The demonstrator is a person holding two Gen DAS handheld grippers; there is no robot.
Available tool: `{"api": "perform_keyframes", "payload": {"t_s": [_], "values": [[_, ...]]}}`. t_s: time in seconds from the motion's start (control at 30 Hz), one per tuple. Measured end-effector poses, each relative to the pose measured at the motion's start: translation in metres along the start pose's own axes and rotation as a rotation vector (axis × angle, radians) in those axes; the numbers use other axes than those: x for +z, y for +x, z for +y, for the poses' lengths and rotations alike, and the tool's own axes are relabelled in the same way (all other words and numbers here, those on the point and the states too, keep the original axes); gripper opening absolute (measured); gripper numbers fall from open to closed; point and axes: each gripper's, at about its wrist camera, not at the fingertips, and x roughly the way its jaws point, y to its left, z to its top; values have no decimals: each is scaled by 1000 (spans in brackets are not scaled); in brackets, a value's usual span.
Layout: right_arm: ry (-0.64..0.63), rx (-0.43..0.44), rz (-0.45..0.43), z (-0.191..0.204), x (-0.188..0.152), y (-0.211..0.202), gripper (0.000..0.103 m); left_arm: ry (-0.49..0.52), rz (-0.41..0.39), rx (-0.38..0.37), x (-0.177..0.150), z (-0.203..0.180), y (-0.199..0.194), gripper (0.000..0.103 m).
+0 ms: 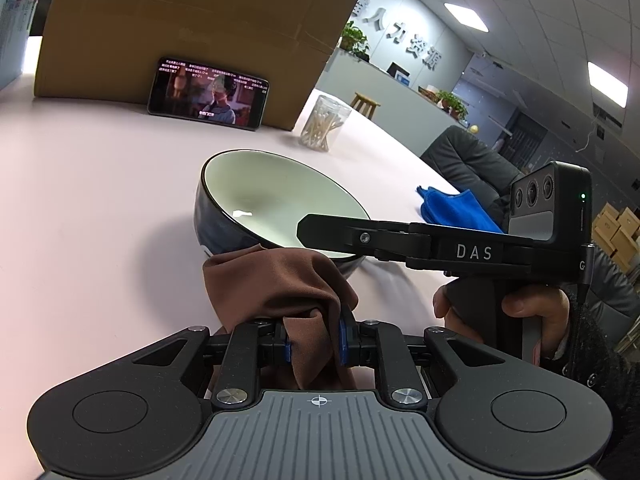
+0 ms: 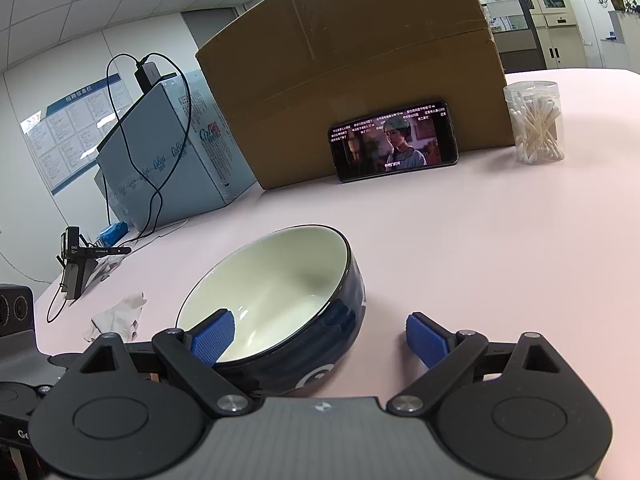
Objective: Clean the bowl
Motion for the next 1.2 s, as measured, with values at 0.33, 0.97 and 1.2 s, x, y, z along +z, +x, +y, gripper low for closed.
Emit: {"api": "perform_keyframes", "payload": {"t_s": [0.33,0.97,1.2], "values": [[12,9,-6,-1,-1,-1,95,37,-2,-49,1,-7,-2,18],[41,74,10,-6,1,0,95,-9,11,-11,5,9,-5,18],[38,90,21,-7,7,4,95,-20,-30,18,4,13,-13,18]]}}
